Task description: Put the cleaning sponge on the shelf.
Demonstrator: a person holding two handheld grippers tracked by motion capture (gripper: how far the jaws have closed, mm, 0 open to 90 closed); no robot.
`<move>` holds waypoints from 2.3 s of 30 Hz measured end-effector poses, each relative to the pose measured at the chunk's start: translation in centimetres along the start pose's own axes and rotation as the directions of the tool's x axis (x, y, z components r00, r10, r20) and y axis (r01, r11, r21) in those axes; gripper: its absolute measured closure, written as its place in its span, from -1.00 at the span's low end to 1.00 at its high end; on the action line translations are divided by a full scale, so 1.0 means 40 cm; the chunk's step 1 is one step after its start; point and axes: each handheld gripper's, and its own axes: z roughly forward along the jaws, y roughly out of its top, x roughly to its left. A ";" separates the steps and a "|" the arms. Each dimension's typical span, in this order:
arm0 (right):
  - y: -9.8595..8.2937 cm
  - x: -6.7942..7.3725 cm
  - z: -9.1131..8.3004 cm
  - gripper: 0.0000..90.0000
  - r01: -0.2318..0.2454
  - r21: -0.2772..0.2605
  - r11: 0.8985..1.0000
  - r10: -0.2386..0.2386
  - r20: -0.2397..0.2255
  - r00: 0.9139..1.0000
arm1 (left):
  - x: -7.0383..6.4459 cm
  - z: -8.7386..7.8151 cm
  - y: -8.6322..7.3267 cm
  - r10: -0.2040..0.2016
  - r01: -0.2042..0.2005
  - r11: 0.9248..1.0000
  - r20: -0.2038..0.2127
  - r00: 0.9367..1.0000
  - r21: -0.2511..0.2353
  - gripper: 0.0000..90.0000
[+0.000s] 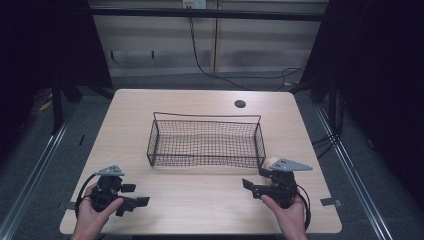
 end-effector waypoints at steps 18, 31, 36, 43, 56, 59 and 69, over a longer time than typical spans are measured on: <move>0.015 -0.018 -0.041 -0.35 -0.083 0.044 0.996 0.084 -0.026 0.996 | -0.001 -0.003 0.000 -0.004 0.004 1.000 0.000 1.000 -0.007 -0.59; 0.040 -0.040 -0.074 -0.35 -0.116 0.094 0.989 0.121 -0.047 0.992 | 0.000 -0.003 0.000 -0.002 0.002 1.000 0.000 1.000 -0.003 -0.59; 0.058 -0.048 -0.085 -0.44 -0.141 0.113 0.984 0.149 -0.074 0.986 | -0.001 -0.003 0.000 0.000 0.000 1.000 -0.002 1.000 -0.001 -0.59; 0.075 -0.070 -0.094 -0.52 -0.156 0.151 0.976 0.168 -0.070 0.983 | 0.000 -0.002 -0.001 -0.003 0.003 1.000 -0.001 1.000 -0.001 -0.59; 0.116 -0.117 -0.119 -0.54 -0.188 0.210 0.960 0.203 -0.056 0.978 | 0.000 0.001 -0.002 -0.003 0.003 1.000 -0.005 1.000 0.003 -0.59; 0.123 -0.129 -0.113 -0.53 -0.196 0.241 0.951 0.213 -0.046 0.976 | 0.000 0.000 -0.002 -0.003 0.003 1.000 -0.005 1.000 0.003 -0.59; 0.141 -0.157 -0.096 -0.52 -0.224 0.337 0.915 0.245 -0.022 0.969 | 0.000 0.000 -0.002 -0.001 0.001 1.000 0.000 1.000 0.008 -0.59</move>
